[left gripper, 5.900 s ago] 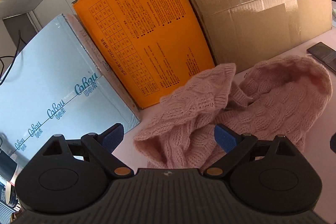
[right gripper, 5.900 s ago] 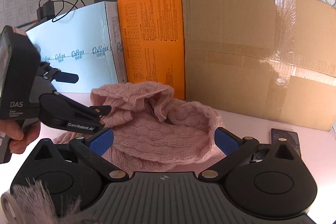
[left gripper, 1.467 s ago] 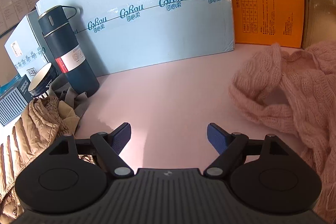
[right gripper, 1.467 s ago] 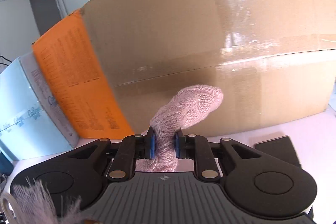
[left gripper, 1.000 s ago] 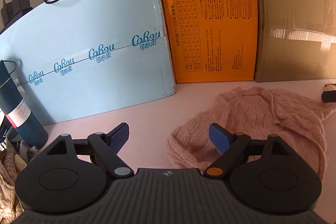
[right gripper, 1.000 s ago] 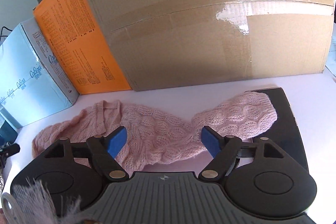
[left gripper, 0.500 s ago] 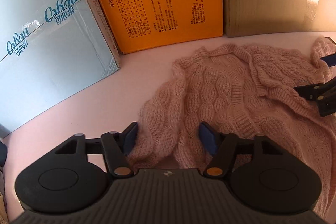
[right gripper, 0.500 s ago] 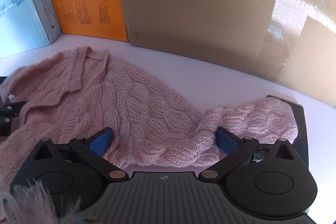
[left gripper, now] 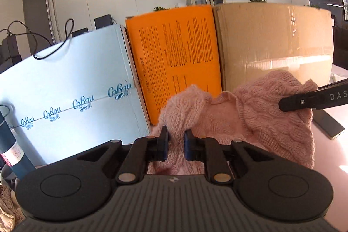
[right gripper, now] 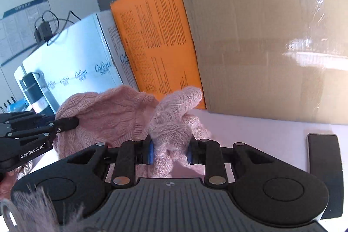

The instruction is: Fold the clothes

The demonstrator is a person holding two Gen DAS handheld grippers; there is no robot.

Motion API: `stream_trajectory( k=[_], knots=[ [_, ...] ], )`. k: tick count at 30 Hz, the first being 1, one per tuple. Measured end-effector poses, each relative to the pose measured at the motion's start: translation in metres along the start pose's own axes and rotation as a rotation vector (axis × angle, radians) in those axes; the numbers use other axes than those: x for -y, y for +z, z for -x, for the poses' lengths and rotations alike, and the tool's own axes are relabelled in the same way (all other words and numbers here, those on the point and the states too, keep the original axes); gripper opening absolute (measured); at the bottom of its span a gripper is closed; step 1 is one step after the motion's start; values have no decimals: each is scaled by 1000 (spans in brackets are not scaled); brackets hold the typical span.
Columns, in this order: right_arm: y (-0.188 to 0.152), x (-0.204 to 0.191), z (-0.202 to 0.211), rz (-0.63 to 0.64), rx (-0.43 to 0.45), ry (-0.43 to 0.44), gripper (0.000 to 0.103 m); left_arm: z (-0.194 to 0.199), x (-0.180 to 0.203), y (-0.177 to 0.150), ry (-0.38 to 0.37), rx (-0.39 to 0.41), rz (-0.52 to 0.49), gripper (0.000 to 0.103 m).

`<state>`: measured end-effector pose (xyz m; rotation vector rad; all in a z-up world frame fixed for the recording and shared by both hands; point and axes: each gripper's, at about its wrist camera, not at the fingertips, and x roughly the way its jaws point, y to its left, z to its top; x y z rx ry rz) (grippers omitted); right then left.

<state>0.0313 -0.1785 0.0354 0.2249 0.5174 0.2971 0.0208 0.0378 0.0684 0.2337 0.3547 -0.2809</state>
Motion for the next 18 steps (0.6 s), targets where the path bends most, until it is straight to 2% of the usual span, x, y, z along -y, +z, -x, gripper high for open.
stream_trajectory(
  k=[6, 10, 15, 18],
  knots=[
    [8, -21, 104, -17, 214, 22, 24, 93, 8, 20, -31, 235, 39, 12],
    [22, -32, 164, -55, 378, 58, 25, 149, 9, 45, -52, 416, 68, 12],
    [38, -54, 240, 1, 606, 89, 25, 212, 6, 76, -88, 606, 104, 13],
    [43, -57, 291, 39, 711, 116, 25, 249, 2, 91, -98, 714, 115, 13]
  ],
)
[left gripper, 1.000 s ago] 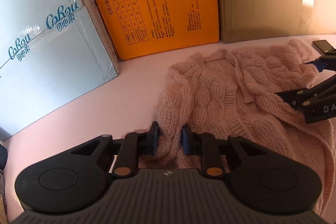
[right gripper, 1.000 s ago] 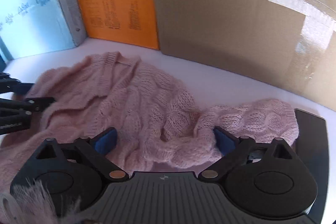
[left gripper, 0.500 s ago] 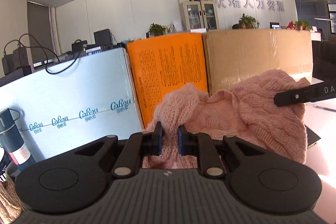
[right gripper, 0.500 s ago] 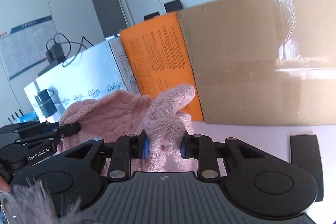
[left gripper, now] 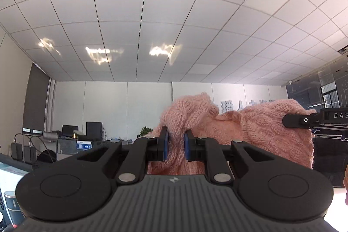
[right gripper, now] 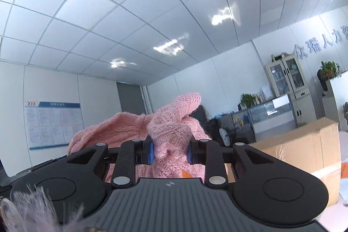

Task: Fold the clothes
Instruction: 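Lift the cardigan high with both grippers and lay it onto the table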

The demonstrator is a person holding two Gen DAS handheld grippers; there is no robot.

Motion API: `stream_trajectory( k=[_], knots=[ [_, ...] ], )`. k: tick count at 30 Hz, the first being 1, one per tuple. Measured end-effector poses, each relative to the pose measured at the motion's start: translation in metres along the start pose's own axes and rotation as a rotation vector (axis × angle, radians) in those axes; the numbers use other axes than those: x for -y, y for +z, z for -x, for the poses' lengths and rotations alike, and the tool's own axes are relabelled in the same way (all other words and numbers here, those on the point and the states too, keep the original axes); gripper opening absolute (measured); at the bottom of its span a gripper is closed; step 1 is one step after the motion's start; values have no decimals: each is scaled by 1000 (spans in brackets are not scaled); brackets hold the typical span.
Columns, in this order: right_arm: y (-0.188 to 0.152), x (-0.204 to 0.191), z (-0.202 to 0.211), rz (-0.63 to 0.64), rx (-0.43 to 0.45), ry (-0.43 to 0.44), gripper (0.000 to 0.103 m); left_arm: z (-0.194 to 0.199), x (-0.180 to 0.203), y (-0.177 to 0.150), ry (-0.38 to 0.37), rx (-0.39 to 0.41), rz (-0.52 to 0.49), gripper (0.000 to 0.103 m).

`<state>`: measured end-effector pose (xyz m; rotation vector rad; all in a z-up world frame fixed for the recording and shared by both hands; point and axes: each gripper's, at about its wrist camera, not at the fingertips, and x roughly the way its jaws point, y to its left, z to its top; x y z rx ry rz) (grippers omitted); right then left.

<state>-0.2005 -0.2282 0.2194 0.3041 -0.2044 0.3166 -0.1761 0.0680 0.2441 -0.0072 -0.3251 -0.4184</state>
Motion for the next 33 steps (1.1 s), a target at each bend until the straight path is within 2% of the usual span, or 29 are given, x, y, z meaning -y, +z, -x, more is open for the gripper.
stream_trajectory(
  k=[4, 10, 16, 19, 23, 27, 28, 29, 30, 31, 32, 33],
  knots=[
    [39, -10, 30, 44, 114, 54, 25, 26, 3, 41, -25, 132, 9, 13],
    [69, -20, 65, 85, 286, 101, 26, 55, 9, 71, -74, 209, 2, 15],
    [64, -9, 72, -34, 305, 133, 29, 65, 7, 77, -132, 219, -20, 17],
    [53, -2, 65, -84, 281, 131, 32, 61, 4, 70, -128, 174, -47, 17],
    [22, 15, 30, -152, 176, 102, 33, 29, -11, 37, -79, 20, -62, 17],
    [-28, 44, -36, -206, 21, 32, 33, -37, -32, -29, -1, -188, -54, 19],
    [-44, 53, -57, -187, -24, -10, 42, -56, -40, -48, 14, -255, -52, 31],
    [-64, 63, -82, -160, -98, -57, 54, -84, -51, -79, 85, -380, -57, 45],
    [-86, 74, -108, -144, -176, -104, 76, -103, -57, -102, 187, -489, -72, 52],
    [-106, 86, -127, -149, -224, -143, 77, -122, -63, -126, 291, -597, -87, 54],
    [-123, 97, -141, -169, -260, -170, 77, -129, -70, -141, 350, -662, -82, 54],
    [-135, 105, -149, -182, -291, -203, 77, -128, -80, -153, 377, -702, -46, 54]
  ],
)
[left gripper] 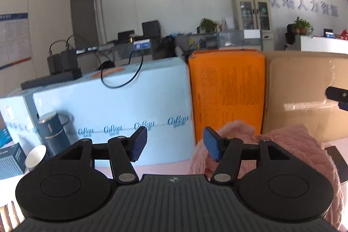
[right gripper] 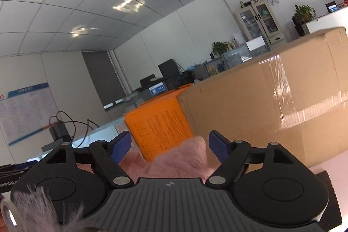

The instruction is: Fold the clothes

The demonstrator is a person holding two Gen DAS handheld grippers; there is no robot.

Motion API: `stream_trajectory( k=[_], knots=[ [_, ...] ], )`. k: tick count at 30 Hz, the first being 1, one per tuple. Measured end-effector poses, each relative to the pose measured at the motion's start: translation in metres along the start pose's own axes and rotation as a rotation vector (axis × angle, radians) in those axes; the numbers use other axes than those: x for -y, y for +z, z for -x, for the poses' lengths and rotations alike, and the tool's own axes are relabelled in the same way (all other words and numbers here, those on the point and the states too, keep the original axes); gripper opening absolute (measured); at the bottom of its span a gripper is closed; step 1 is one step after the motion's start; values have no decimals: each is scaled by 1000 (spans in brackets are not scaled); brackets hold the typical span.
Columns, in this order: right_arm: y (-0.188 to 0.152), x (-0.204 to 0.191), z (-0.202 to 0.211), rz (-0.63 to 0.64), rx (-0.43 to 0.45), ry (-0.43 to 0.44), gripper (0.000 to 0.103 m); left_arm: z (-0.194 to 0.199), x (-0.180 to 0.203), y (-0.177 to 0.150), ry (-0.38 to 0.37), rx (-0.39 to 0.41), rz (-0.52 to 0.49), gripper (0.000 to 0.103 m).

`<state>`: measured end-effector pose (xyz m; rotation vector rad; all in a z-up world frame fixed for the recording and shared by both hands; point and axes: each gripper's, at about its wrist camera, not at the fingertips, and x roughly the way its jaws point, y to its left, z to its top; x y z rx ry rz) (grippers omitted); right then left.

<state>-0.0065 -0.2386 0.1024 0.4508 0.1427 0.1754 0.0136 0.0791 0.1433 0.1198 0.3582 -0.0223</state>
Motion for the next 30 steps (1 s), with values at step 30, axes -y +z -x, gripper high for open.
stream_trajectory(
  k=[30],
  knots=[
    [-147, 6, 80, -111, -745, 34, 103, 83, 25, -183, -762, -477, -274, 49]
  ],
)
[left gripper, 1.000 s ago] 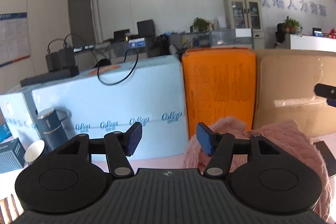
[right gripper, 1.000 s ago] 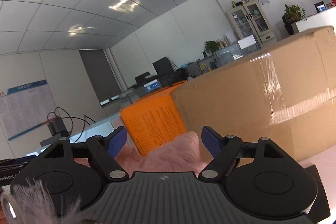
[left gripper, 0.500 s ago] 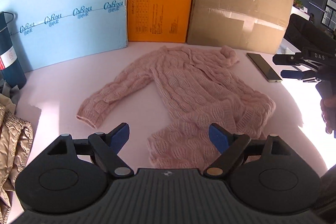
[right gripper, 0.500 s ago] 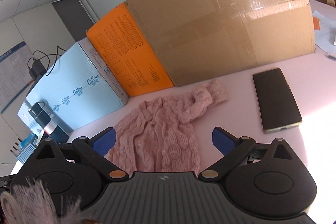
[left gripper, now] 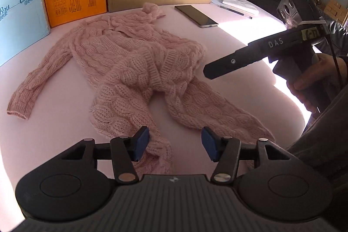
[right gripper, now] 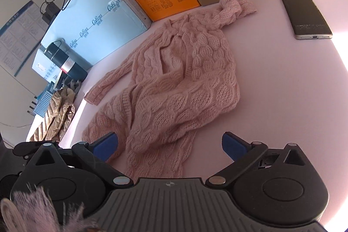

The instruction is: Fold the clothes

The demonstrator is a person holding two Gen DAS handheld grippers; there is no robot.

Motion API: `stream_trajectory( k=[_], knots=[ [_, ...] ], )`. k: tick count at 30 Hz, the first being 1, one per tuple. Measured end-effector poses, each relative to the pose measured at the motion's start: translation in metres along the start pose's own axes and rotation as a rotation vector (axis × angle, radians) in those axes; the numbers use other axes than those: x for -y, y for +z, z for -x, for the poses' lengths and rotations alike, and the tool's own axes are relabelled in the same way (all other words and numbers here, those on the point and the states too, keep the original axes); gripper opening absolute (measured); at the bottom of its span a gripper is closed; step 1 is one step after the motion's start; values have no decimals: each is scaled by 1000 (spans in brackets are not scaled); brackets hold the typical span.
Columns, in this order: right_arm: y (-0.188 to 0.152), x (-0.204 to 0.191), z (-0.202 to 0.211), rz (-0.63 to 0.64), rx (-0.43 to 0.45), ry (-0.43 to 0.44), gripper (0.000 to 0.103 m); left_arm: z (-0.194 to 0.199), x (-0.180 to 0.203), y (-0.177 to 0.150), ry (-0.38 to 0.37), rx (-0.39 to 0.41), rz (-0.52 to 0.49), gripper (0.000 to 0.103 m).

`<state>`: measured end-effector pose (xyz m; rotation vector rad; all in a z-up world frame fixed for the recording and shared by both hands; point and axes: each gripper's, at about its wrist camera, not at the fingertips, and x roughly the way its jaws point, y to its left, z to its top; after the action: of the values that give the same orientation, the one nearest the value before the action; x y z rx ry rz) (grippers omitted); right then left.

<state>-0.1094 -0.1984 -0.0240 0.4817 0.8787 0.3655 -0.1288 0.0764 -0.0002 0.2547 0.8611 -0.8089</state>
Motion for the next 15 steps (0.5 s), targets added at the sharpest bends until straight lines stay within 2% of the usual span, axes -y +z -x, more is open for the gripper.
stream_trajectory(
  k=[3, 5, 6, 7, 8, 9, 10, 15],
  knots=[
    [-21, -22, -16, 106, -96, -4, 102, 2, 6, -4, -10, -2, 7, 47],
    [-35, -45, -26, 259, -157, -54, 99, 5, 7, -6, -19, 0, 21, 44],
    [-40, -54, -28, 320, -159, -69, 90, 7, 7, -7, -24, 1, 29, 43],
    [-44, -61, -29, 371, -168, -69, 69, 8, 7, -7, -24, 5, 30, 43],
    [-44, -64, -28, 379, -159, -61, 56, 10, 7, -7, -21, 10, 30, 43],
    [-41, -61, -24, 342, -147, -48, 24, 12, 7, -6, -20, 15, 33, 43],
    [-37, -57, -20, 304, -135, -34, 18, 13, 6, -6, -20, 21, 38, 43],
    [-7, -34, 36, 232, 1, -105, 18, 15, 3, -6, -5, 18, 37, 43]
  ],
)
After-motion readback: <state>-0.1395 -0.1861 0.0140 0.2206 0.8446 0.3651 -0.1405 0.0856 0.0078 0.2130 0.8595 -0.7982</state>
